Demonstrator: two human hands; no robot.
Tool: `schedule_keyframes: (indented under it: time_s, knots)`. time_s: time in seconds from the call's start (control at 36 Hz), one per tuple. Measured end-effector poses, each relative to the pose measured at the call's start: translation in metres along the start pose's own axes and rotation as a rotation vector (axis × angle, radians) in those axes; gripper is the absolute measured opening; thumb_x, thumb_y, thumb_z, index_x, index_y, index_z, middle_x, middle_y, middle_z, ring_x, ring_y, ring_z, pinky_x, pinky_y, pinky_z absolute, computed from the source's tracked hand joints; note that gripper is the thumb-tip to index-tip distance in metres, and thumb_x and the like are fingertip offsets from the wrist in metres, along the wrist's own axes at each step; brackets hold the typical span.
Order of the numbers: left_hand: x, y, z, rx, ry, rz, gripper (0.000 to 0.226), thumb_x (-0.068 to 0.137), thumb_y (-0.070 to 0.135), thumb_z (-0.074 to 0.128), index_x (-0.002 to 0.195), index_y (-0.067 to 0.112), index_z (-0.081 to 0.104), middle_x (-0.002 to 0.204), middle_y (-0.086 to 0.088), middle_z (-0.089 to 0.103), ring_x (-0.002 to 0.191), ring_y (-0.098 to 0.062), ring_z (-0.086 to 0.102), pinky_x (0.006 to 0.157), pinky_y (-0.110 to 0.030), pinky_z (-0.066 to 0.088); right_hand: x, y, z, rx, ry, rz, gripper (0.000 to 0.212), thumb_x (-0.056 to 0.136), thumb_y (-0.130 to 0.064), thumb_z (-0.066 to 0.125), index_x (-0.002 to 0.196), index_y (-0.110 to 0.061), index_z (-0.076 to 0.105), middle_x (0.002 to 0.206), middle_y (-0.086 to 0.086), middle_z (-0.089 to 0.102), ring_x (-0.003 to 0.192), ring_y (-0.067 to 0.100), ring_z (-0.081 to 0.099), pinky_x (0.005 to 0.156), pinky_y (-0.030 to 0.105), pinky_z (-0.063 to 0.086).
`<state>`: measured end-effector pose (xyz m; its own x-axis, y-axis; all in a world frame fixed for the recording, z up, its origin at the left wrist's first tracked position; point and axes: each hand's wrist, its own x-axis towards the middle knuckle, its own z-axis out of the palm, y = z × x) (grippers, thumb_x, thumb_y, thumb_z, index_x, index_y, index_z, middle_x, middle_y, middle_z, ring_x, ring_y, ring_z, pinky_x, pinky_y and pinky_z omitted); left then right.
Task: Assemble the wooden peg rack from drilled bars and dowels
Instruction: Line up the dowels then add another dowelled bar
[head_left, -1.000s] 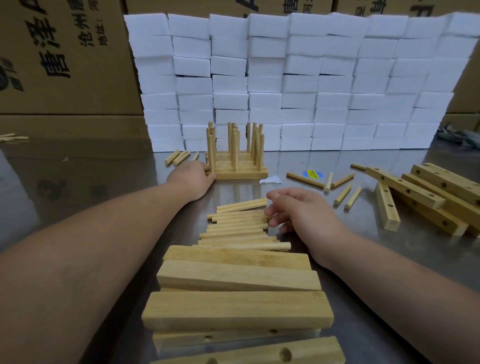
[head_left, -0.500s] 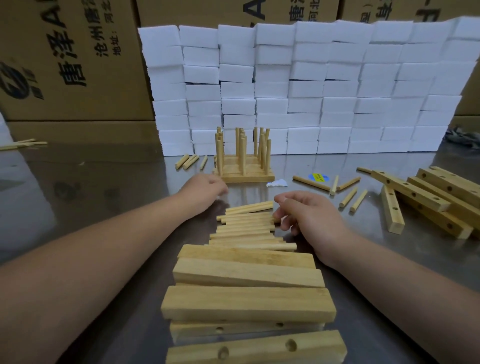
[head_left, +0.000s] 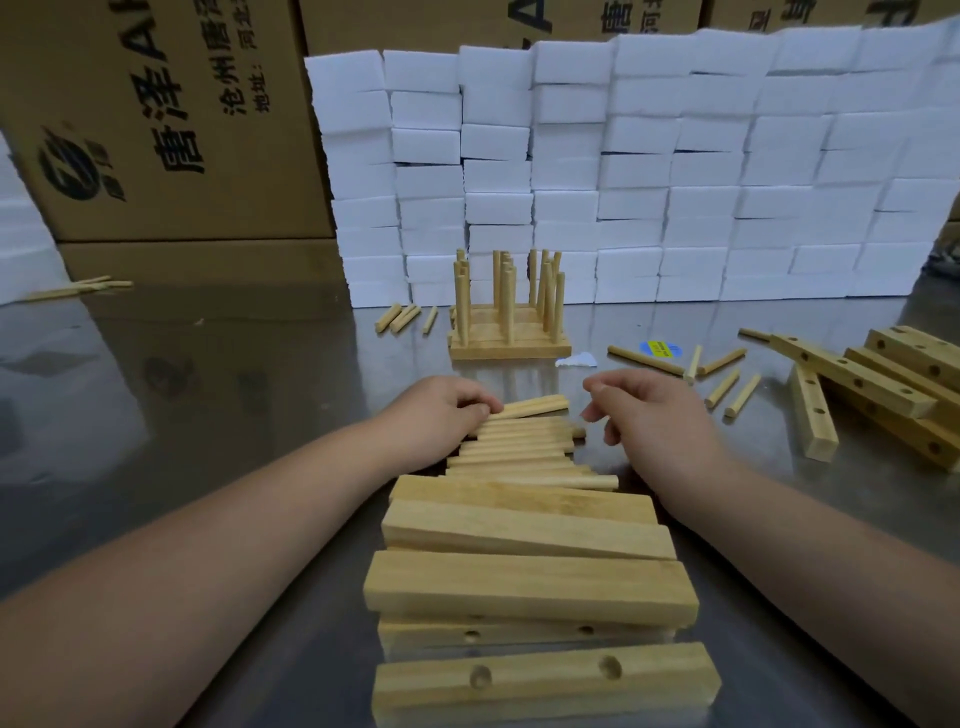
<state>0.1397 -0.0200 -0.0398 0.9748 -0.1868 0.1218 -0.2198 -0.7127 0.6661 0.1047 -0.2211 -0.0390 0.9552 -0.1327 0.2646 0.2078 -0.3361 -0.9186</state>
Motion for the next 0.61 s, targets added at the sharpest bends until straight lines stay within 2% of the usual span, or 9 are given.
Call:
schedule_keyframes:
  time_s: [0.06,0.14,0.22,0.31,0.36,0.42,0.47,0.53,0.61]
  knots:
    - [0.000,-0.001,0.000,-0.020,0.034,-0.007,0.023,0.095,0.027,0.048,0.084,0.039,0.064,0.082,0.008,0.063,0.062,-0.005,0.054,0.048,-0.015,0.041,0.002,0.000,-0.004,-0.120,0.065,-0.062,0.024,0.088,-0.025,0.053,0.067,-0.028,0.063,0.069,0.001,0.066,0.052,0.006,0.051,0.059,0.030,0.046]
    - [0.002,-0.002,0.002,-0.013,0.064,-0.010,0.026,0.094,0.025,0.049,0.077,0.039,0.062,0.079,0.003,0.064,0.053,-0.007,0.053,0.044,-0.020,0.043,0.006,-0.001,-0.011,-0.169,0.095,-0.083,0.027,0.089,-0.026,0.051,0.064,-0.035,0.058,0.067,-0.010,0.063,0.045,-0.003,0.052,0.051,0.025,0.037]
    - [0.003,-0.003,0.003,-0.040,0.094,-0.032,0.021,0.092,0.023,0.052,0.078,0.037,0.060,0.082,0.003,0.062,0.049,-0.009,0.050,0.037,-0.017,0.037,0.007,0.001,-0.014,-0.163,0.049,-0.065,0.026,0.089,-0.024,0.052,0.066,-0.034,0.060,0.071,-0.012,0.064,0.059,0.001,0.056,0.057,0.024,0.042]
    - [0.005,-0.005,0.003,-0.044,0.097,-0.042,0.014,0.091,0.024,0.054,0.091,0.035,0.063,0.091,0.008,0.061,0.054,-0.008,0.051,0.040,-0.019,0.039,0.000,-0.003,-0.010,-0.094,-0.090,-0.089,0.024,0.088,-0.021,0.056,0.069,-0.032,0.064,0.075,-0.010,0.066,0.062,-0.002,0.057,0.060,0.013,0.045]
    - [0.006,-0.005,0.004,-0.067,0.074,-0.071,0.022,0.092,0.025,0.052,0.111,0.029,0.062,0.090,0.006,0.062,0.041,-0.003,0.049,0.038,-0.017,0.038,-0.006,-0.010,-0.008,-0.067,-0.231,-0.089,0.019,0.087,-0.021,0.058,0.072,-0.026,0.069,0.076,-0.009,0.068,0.059,-0.010,0.055,0.055,0.003,0.039]
    - [0.006,-0.004,0.004,-0.080,0.044,-0.097,0.031,0.094,0.024,0.049,0.123,0.028,0.058,0.085,0.000,0.063,0.029,-0.002,0.043,0.035,-0.015,0.037,-0.011,-0.019,-0.008,-0.076,-0.338,-0.072,0.016,0.083,-0.026,0.060,0.075,-0.021,0.073,0.074,-0.005,0.069,0.057,-0.008,0.055,0.051,0.003,0.039]
    - [0.006,-0.003,0.004,-0.069,0.025,-0.103,0.030,0.094,0.022,0.047,0.121,0.028,0.060,0.074,-0.002,0.060,0.027,-0.002,0.041,0.033,-0.014,0.035,-0.015,-0.027,-0.011,-0.102,-0.411,-0.121,0.015,0.080,-0.030,0.062,0.074,-0.022,0.073,0.081,0.002,0.070,0.069,0.006,0.061,0.061,0.013,0.046]
    - [0.005,0.000,0.003,-0.055,0.016,-0.085,0.028,0.093,0.020,0.047,0.114,0.028,0.064,0.074,-0.001,0.060,0.035,-0.003,0.046,0.033,-0.012,0.034,-0.019,-0.038,-0.013,-0.160,-0.517,-0.203,0.014,0.078,-0.036,0.065,0.075,-0.025,0.073,0.085,0.005,0.069,0.077,0.019,0.061,0.070,0.025,0.048]
    - [0.005,0.001,0.002,-0.017,0.022,-0.065,0.021,0.092,0.021,0.050,0.102,0.029,0.067,0.091,-0.001,0.062,0.052,-0.012,0.051,0.033,-0.012,0.034,-0.023,-0.053,-0.015,-0.305,-0.691,-0.294,0.016,0.072,-0.055,0.068,0.077,-0.040,0.069,0.081,-0.015,0.064,0.068,0.001,0.053,0.066,0.015,0.041]
